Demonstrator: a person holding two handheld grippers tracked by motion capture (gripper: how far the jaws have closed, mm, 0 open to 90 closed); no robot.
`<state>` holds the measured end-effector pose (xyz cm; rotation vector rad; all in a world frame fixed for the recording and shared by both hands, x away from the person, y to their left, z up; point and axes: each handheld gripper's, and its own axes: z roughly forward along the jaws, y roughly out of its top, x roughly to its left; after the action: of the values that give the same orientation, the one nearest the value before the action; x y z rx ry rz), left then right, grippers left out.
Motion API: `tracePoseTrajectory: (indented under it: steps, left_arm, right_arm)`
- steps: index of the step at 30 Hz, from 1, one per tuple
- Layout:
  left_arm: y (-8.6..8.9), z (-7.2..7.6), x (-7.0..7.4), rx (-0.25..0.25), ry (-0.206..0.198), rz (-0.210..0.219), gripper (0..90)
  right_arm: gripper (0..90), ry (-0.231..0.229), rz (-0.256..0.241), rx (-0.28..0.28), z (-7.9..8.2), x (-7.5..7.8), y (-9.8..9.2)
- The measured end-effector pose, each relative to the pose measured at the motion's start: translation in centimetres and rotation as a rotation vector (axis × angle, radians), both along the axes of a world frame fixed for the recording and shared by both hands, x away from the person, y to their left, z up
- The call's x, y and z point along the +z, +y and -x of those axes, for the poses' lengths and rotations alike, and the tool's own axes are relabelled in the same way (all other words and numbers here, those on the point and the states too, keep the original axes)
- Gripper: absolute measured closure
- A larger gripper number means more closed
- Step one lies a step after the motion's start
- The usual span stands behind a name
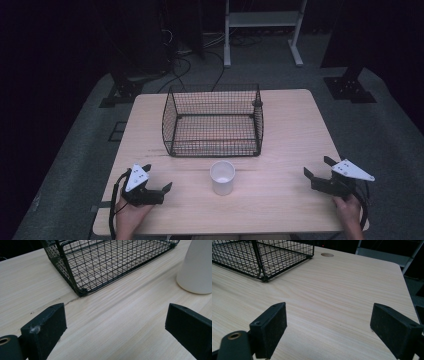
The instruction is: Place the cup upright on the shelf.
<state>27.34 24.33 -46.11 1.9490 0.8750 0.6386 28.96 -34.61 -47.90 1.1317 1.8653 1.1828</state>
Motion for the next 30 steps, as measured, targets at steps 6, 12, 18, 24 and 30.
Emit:
tracePoseTrajectory:
  steps: [6,12,18,24,30]
  left_arm:
    - [-0.6,-0.3,0.3,-0.035,0.000,-0.005,2.7]
    - [-1.4,-0.1,0.9,-0.075,-0.008,-0.034,2.7]
    - [-1.4,-0.2,0.9,-0.096,0.009,-0.040,2.8]
    - [-2.0,-0.1,1.4,-0.134,0.012,-0.037,2.7]
    - [-2.6,0.0,1.9,-0.166,0.006,-0.020,2.7]
  right_arm:
    - [13.1,0.002,-0.001,-0.002,0.0,0.0,0.0]
    - [13.1,0.008,0.004,-0.004,0.0,0.0,0.1]
    - [13.1,0.008,0.001,-0.005,-0.1,0.0,0.1]
    - [13.1,0.009,0.001,-0.006,-0.1,0.0,0.0]
    - [13.1,0.010,0.001,-0.005,-0.1,0.0,0.0]
